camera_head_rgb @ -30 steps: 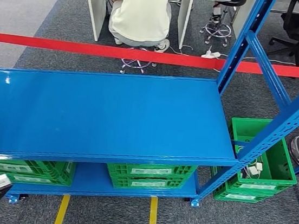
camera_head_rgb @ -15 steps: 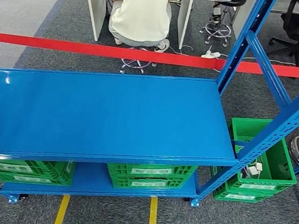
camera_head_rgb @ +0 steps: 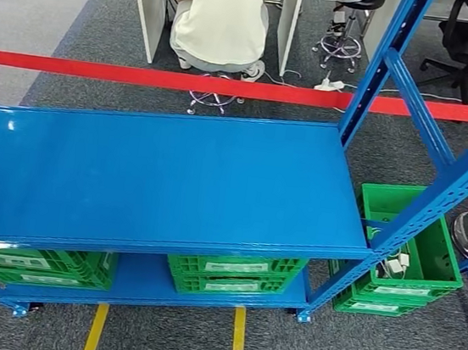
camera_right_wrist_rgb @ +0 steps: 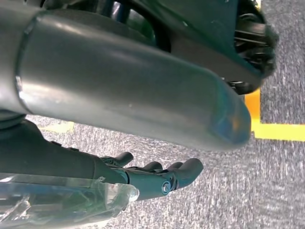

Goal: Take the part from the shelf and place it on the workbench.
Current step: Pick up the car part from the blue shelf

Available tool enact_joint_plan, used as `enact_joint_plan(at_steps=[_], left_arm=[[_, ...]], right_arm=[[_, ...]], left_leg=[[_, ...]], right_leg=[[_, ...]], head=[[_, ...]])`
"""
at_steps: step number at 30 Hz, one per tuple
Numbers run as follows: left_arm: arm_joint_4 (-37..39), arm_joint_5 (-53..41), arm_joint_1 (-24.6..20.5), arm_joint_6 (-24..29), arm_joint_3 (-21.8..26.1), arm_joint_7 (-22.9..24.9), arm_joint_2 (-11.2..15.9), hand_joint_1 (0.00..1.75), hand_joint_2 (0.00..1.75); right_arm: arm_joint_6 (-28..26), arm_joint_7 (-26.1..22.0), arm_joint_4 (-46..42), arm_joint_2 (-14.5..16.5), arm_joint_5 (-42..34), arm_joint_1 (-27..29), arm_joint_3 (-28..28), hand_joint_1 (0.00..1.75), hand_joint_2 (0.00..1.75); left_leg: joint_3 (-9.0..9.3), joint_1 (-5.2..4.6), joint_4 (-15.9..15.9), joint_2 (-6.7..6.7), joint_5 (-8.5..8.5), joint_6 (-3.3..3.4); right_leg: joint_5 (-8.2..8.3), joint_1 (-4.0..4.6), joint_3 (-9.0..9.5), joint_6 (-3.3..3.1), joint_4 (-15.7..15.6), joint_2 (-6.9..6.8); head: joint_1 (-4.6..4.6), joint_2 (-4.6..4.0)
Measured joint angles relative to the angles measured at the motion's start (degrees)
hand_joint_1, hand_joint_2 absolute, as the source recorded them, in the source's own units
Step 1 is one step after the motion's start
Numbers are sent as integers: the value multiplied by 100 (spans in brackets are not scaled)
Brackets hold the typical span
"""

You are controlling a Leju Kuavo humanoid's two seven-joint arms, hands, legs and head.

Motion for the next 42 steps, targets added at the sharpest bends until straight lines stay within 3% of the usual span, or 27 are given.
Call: enact_joint_plan(at_steps=[1, 3, 4, 7, 8, 10, 12, 13, 14, 15, 18, 19, 21, 23, 24, 26, 27, 28, 29, 30, 32, 33, 34, 35, 37, 39, 42], left_arm=[[7, 18, -12, 0, -1, 0, -8, 175, 175], [16, 37, -39, -1, -4, 0, -21, 175, 175], [17, 42, -49, -1, -7, 0, -30, 175, 175], [21, 49, -59, 0, -18, -8, -52, 175, 175], [22, 52, -58, 1, -20, -11, -56, 175, 175], [23, 67, -59, 1, -26, -16, -66, 175, 175], [32, 99, -61, 1, -30, -20, -72, 175, 175], [42, 114, -61, 1, -30, -25, -75, 175, 175], [54, 124, -62, 1, -30, -34, -78, 175, 175], [67, 133, -63, 1, -30, -48, -82, 175, 175], [95, 185, -74, 1, -29, -92, -107, 175, 175], [99, 206, -72, 1, -27, -101, -118, 175, 175], [104, 234, -52, 1, -19, -109, -134, 175, 175], [109, 249, -40, 1, -14, -110, -157, 175, 175], [113, 262, -35, 1, -11, -111, -171, 175, 175], [129, 302, -22, 1, -6, -113, -195, 175, 175], [141, 327, -16, 1, -3, -114, -203, 175, 175], [155, 342, -11, 1, -2, -114, -210, 175, 175], [167, 351, -9, 1, -2, -114, -215, 175, 175], [176, 355, -7, 1, -2, -114, -217, 175, 175], [184, 355, -5, 2, -1, -114, -220, 175, 175], [184, 354, -5, 2, 0, -114, -221, 175, 175], [184, 351, -7, 2, 1, -115, -222, 175, 175], [184, 342, -8, 3, 1, -116, -224, 175, 175], [184, 321, -4, 3, -1, -117, -233, 175, 175], [184, 312, 12, 3, 0, -117, -243, 175, 175], [184, 312, 25, 4, 3, -116, -251, 175, 175]], right_arm=[[-7, -21, 0, -7, -105, -8, -66, 0, 0], [-7, -65, 0, -10, -238, -21, -189, 0, 0], [-5, -80, 0, -12, -265, -27, -236, 0, 0], [-10, -107, 0, -24, -291, -28, -327, 0, 0], [-12, -115, 0, -25, -292, -28, -348, 0, 0], [-28, -126, 0, -25, -265, -26, -379, 0, 0], [-71, -149, 0, -26, -221, -19, -392, 0, 0], [-96, -170, -1, -27, -207, -15, -395, 0, 0], [-116, -193, -1, -32, -201, -12, -400, 0, 0], [-136, -203, -1, -39, -202, -11, -405, 0, 0], [-173, -99, -1, -67, -203, -9, -421, 0, 0], [-178, -48, -2, -73, -201, -4, -427, 0, 0], [-185, 19, -2, -79, -192, 16, -440, 0, 0], [-190, 52, -2, -89, -168, 40, -447, 0, 0], [-196, 58, -2, -95, -155, 50, -448, 0, 0], [-207, 36, -2, -103, -129, 55, -447, 0, 0], [-212, 5, -2, -109, -118, 53, -447, 0, 0], [-217, -32, -2, -119, -108, 51, -446, 0, 0], [-222, -72, -2, -135, -102, 50, -446, 0, 0], [-226, -108, -3, -153, -97, 48, -446, 0, 0], [-231, -153, -8, -195, -88, 30, -446, 0, 0], [-231, -159, -11, -211, -83, 13, -446, 0, 0], [-231, -159, -14, -224, -79, -3, -446, 0, 0], [-231, -150, -15, -232, -77, -14, -446, 0, 0], [-222, -105, -15, -238, -69, -15, -446, 0, 0], [-202, -35, -16, -244, -60, -14, -447, 0, 0], [-180, 43, -17, -248, -49, -11, -447, 0, 0]], left_leg=[[-7, 21, 11, -3, 10, -51], [-25, 41, 35, -17, 41, -163], [-34, 41, 40, -26, 68, -216], [-74, 73, 39, -36, 105, -334], [-126, 77, 135, -31, -12, -346], [-341, 47, 690, -20, -498, -328], [-556, -1, 1430, -20, -936, -296], [-567, -22, 1624, -20, -1011, -273], [-473, -41, 1603, -20, -975, -242], [-272, -62, 1368, -20, -864, -205], [466, -127, 300, -21, -619, -103], [566, -142, 117, -23, -609, -84], [549, -153, 42, -25, -557, -35], [483, -136, 8, -8, -468, 41], [433, -123, -4, 1, -413, 76], [308, -124, -3, 12, -314, 119], [241, -130, -1, 15, -262, 125], [176, -138, 2, 17, -211, 126], [112, -147, 4, 19, -160, 123], [54, -154, 6, 19, -112, 118], [-34, -166, 12, 18, -20, 90], [-56, -167, 12, 19, 23, 66], [-65, -163, 10, 23, 62, 37], [-68, -155, -1, 28, 103, 1], [-87, -140, -32, 27, 169, -73], [-184, -135, 114, 17, -69, -135], [-460, -112, 1106, 14, -876, -205]], right_leg=[[175, -27, 195, 47, -405, 2], [401, -42, 436, 43, -912, 45], [413, -30, 440, -2, -955, 74], [484, 0, 315, -224, -902, 100], [529, 6, 278, -293, -905, 92], [635, 24, 185, -390, -913, 74], [738, 64, 47, -435, -911, 59], [784, 87, -18, -445, -910, 54], [825, 106, -76, -448, -909, 51], [865, 118, -126, -442, -909, 51], [973, 142, -220, -378, -910, 54], [1013, 148, -229, -346, -921, 54], [1102, 149, -236, -276, -966, 51], [1011, 140, -302, -213, -905, 41], [820, 137, -381, -184, -718, 31], [285, 126, -593, -141, -38, 13], [89, 123, -672, -129, 321, 10], [12, 123, -681, -125, 546, 9], [56, 125, -589, -130, 576, 9], [193, 129, -386, -148, 383, 9], [403, 150, 231, -213, -443, 8], [415, 165, 504, -240, -830, 9], [382, 185, 660, -262, -1094, 13], [344, 206, 715, -284, -1221, 16], [433, 213, 643, -355, -1275, 10], [570, 183, 568, -446, -1320, -10], [755, 160, 384, -489, -1320, -24]], head=[[3, 0], [-1, 0], [-4, 0], [-16, 0], [-24, 0], [-45, 0], [-55, 0], [-55, 0], [-55, 0], [-55, 0], [-52, 0], [-61, 0], [-74, 0], [-75, 0], [-68, 0], [-53, 0], [-52, 0], [-53, 0], [-54, 0], [-54, 0], [-55, 0], [-60, 0], [-57, 0], [-52, 0], [-20, 0], [-22, 0], [-51, 0]])
